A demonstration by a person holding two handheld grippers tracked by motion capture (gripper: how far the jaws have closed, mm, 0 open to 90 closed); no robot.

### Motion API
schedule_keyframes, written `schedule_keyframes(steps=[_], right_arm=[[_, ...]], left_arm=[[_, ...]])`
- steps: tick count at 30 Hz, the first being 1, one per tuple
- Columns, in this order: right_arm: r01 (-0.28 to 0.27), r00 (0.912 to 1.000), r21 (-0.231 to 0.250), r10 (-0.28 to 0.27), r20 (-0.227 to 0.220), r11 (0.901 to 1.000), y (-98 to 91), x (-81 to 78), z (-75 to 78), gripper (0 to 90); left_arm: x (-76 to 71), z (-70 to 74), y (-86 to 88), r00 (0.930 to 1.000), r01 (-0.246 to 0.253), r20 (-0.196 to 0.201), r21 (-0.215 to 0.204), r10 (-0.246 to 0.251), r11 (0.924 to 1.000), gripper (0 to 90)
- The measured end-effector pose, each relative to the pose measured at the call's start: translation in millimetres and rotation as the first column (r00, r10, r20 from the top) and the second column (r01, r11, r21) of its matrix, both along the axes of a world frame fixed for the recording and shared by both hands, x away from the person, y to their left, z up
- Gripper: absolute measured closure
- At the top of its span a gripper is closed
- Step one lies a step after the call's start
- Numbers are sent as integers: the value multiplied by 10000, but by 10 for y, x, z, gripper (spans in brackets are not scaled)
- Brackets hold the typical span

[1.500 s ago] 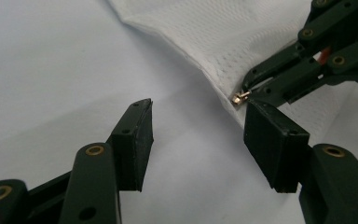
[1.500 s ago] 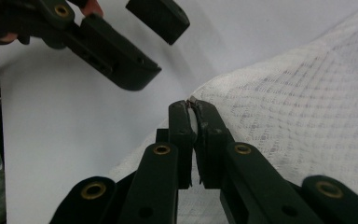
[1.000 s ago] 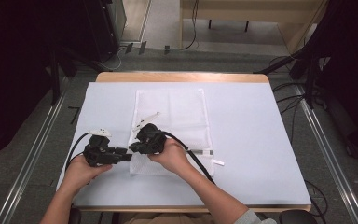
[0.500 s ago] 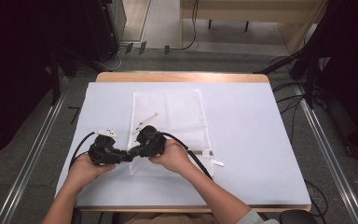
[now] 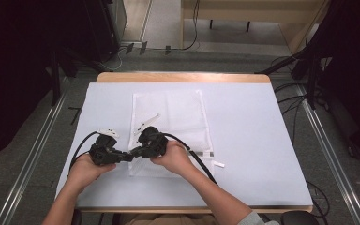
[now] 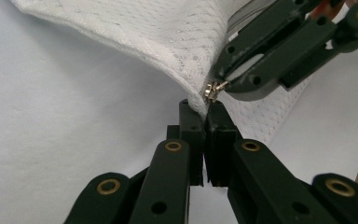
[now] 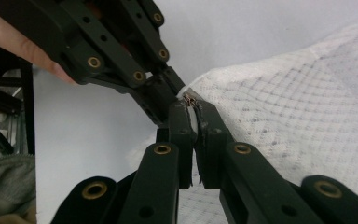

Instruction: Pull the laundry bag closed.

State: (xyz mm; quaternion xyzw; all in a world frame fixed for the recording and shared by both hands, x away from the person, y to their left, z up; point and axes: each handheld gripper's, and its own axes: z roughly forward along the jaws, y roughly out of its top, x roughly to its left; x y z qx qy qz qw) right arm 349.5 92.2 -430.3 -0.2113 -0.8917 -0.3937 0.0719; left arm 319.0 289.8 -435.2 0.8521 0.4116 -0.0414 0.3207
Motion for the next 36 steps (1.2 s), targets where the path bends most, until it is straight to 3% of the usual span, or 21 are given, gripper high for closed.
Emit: schedule_keyframes(steps=[6, 11, 16, 20, 36], right_arm=[[275, 9992, 70, -273, -285, 9996, -25, 21, -57, 882], [477, 9988, -16, -477, -91, 9989, -56, 8, -73, 883], [665, 9976, -122, -667, -175, 9977, -161, 62, -138, 883], [604, 9977, 51, -602, -305, 9982, -220, 79, -150, 882], [818, 9959, -226, -826, -367, 9964, -335, 104, -206, 881]], left_arm=[[7, -3, 3, 9998, -146, -156, 19, 146, 9999, 886], [5, 11, 38, 9997, -166, -169, -116, 164, 9998, 890], [-5, 13, 86, 9998, -197, -3, -99, 197, 9998, 888], [-9, 4, 99, 9998, -204, 34, -230, 205, 9995, 886], [-24, -3, 126, 9997, -241, 70, -278, 243, 9993, 884]])
